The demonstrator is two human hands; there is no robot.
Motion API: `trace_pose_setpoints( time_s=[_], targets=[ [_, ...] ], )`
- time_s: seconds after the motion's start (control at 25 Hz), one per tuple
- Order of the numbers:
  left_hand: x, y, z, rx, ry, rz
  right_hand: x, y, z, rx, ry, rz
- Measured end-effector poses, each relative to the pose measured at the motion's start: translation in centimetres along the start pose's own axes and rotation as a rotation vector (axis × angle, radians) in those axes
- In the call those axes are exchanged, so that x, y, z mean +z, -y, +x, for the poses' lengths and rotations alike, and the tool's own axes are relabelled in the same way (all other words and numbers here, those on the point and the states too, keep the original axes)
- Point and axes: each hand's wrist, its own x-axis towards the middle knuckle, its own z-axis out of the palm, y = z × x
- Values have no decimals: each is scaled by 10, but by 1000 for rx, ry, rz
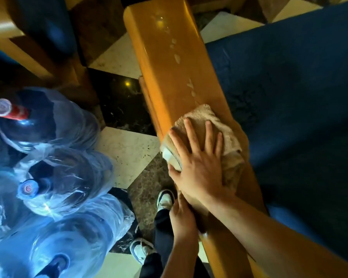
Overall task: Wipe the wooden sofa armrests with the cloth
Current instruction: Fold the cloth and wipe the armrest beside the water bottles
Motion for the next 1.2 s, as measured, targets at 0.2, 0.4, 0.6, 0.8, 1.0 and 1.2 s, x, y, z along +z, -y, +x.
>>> trace_pose_setpoints(
  time_s=[0.2,0.4,0.6,0.8,1.0,1.2],
  targets=[
    [10,-46,5,32,-71,-3,-10,27,139,115,-15,24],
    [12,-121,31,191,-84,-7,-18,-12,104,81,-54,51],
    [23,-128,26,184,-119,-30,-14,-54,61,511,-41,182],
    [7,-125,37,173,-63,-20,-31,-122,207,670,265,941],
    [-11,-118,45,70,16,-77,-13,-101,155,180,-12,305],
    [-2,-85,32,-65,-20,-90,1,-2,50,-233,-17,73]
  ],
)
